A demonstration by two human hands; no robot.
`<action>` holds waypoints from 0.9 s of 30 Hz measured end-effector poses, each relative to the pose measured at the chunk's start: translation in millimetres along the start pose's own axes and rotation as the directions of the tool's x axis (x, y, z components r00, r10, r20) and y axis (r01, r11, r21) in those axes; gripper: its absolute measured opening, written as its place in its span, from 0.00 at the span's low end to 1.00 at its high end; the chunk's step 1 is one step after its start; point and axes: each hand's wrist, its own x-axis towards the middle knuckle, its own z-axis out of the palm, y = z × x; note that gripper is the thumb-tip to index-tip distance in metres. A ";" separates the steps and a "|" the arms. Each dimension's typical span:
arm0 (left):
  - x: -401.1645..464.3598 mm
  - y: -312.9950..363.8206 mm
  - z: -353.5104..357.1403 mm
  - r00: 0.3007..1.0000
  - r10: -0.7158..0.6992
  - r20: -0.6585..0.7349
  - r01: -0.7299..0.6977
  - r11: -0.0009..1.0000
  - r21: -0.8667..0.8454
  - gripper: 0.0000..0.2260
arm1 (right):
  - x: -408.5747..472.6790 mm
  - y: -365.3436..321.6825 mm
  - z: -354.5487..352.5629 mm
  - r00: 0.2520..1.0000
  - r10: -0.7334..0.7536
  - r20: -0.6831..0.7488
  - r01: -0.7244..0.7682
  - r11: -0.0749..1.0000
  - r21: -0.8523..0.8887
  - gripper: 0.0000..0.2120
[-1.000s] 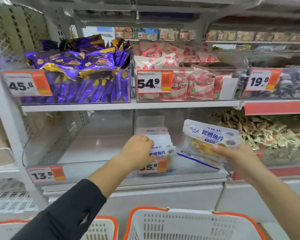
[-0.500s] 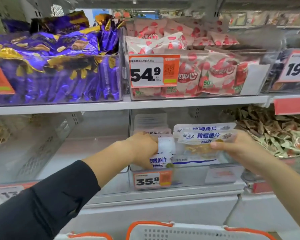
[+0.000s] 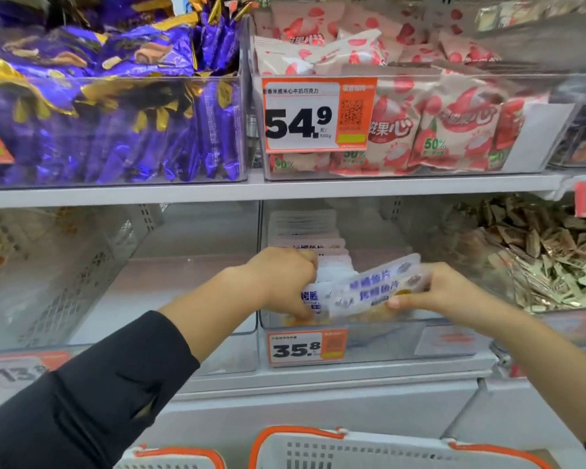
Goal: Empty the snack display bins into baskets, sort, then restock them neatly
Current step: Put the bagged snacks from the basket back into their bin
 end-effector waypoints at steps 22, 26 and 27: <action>-67.4 34.9 46.2 0.688 -0.719 -0.103 0.399 0.493 -0.773 0.31 | 11.9 -50.0 62.7 0.953 0.294 -0.067 -0.275 0.757 -0.593 0.36; -70.9 30.2 45.5 0.699 -0.714 -0.040 0.379 0.418 -0.825 0.30 | 5.8 -52.5 45.4 0.927 0.370 -0.060 -0.345 0.779 -0.523 0.37; -71.5 30.5 45.6 0.702 -0.711 -0.038 0.391 0.430 -0.814 0.30 | 2.6 -50.3 37.5 0.916 0.387 -0.108 -0.381 0.752 -0.538 0.37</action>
